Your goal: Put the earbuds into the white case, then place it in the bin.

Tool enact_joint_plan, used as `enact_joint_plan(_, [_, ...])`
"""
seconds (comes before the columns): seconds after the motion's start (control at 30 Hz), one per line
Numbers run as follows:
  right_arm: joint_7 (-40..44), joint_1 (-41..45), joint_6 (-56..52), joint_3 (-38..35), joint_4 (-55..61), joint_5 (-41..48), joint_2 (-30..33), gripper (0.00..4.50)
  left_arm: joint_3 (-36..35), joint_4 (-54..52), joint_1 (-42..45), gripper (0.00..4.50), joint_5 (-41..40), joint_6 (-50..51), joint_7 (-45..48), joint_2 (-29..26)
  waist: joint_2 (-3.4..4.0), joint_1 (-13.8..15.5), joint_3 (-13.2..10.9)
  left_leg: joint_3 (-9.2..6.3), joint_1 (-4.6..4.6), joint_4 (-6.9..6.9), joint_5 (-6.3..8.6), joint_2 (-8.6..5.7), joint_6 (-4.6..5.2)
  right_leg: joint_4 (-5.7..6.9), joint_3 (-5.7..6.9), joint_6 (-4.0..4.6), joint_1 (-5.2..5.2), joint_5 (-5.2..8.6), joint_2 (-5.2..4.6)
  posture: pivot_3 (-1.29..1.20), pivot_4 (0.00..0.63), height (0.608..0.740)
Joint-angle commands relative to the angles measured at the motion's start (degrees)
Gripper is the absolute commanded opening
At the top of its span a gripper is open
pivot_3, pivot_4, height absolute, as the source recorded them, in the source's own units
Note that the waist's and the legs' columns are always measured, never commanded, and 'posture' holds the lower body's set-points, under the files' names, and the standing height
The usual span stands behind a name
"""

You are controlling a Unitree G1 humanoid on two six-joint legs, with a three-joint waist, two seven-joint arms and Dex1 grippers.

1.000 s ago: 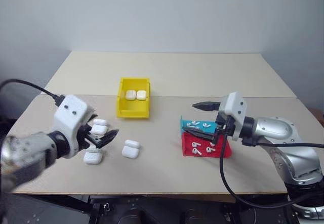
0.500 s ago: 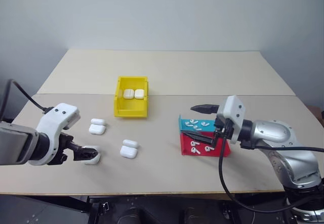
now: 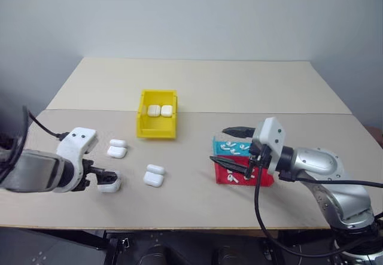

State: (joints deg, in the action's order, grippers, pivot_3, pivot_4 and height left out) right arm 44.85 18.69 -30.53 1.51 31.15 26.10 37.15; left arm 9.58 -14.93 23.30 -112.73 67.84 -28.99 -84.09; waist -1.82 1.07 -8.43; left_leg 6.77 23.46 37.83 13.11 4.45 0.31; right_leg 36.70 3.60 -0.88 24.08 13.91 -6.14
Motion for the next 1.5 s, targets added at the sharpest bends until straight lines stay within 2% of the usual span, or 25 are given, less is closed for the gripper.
enact_joint_plan(0.03, [-0.9,-0.3,0.0,-1.0,2.7,0.7,0.0,4.5,3.6,2.5,4.3,4.41,-0.3,2.7,-4.3,2.6,-0.04,0.0,0.0,-0.02,0.03,0.0,0.0,0.0,0.0,-0.01,-0.01,0.0,0.01,0.0,-0.01,0.0,0.15,0.74])
enact_joint_plan(0.47, [-2.5,-1.6,-0.4,-0.7,4.4,1.1,-0.3,4.5,9.6,6.4,9.8,4.41,-0.3,7.6,-6.9,5.1,-0.07,-0.3,0.0,-0.17,0.0,0.0,-0.04,-0.01,-0.06,0.05,-0.01,-0.01,0.02,0.0,-0.01,0.0,0.15,0.74])
enact_joint_plan(0.7, [-3.0,-2.1,-0.4,-0.4,4.9,1.0,-0.5,4.5,9.9,10.1,10.4,4.41,-0.3,7.3,-11.2,10.3,-0.08,-0.3,0.0,-0.19,-0.01,0.01,-0.05,-0.01,-0.07,0.07,-0.01,-0.01,0.01,0.0,-0.01,0.0,0.15,0.74])
enact_joint_plan(0.9, [-3.4,-2.3,-0.4,-0.1,5.0,0.9,-0.8,4.5,10.0,11.2,10.9,4.41,-0.3,7.7,-14.2,12.6,-0.08,-0.3,0.0,-0.2,-0.05,0.02,-0.06,-0.01,-0.09,0.09,0.0,-0.01,-0.03,0.0,-0.01,0.0,0.15,0.74])
enact_joint_plan(1.17, [-3.9,-2.2,-0.5,0.3,4.9,0.9,-1.0,4.5,10.1,10.4,10.4,4.41,-0.3,8.3,-15.3,12.8,-0.07,-0.2,0.0,-0.22,-0.12,0.02,-0.09,-0.02,-0.11,0.11,0.0,-0.01,-0.09,0.0,-0.02,0.0,0.15,0.74])
enact_joint_plan(1.2, [-3.9,-2.3,-0.5,0.3,4.9,0.9,-1.0,4.5,9.5,10.0,9.6,4.04,-0.3,7.7,-15.7,12.8,-0.07,-0.2,0.0,-0.24,-0.12,0.02,-0.09,-0.02,-0.11,0.11,0.0,-0.01,-0.09,0.0,-0.01,0.0,0.15,0.74])
enact_joint_plan(1.37, [-3.9,-2.4,-0.6,0.3,4.8,1.0,-0.9,4.5,8.5,8.6,8.0,2.84,-0.3,7.1,-15.4,12.1,-0.07,-0.3,0.0,-0.26,-0.12,0.02,-0.09,-0.01,-0.11,0.11,-0.01,-0.01,-0.08,0.0,-0.02,0.0,0.15,0.74])
enact_joint_plan(1.5, [-3.8,-2.0,-0.4,0.7,4.3,0.7,-1.1,4.5,7.1,6.2,5.7,2.84,-0.3,5.8,-15.5,9.7,-0.08,-0.5,0.0,-0.27,-0.13,0.01,-0.09,0.0,-0.11,0.11,-0.03,-0.01,-0.06,0.0,-0.01,0.0,0.15,0.74])
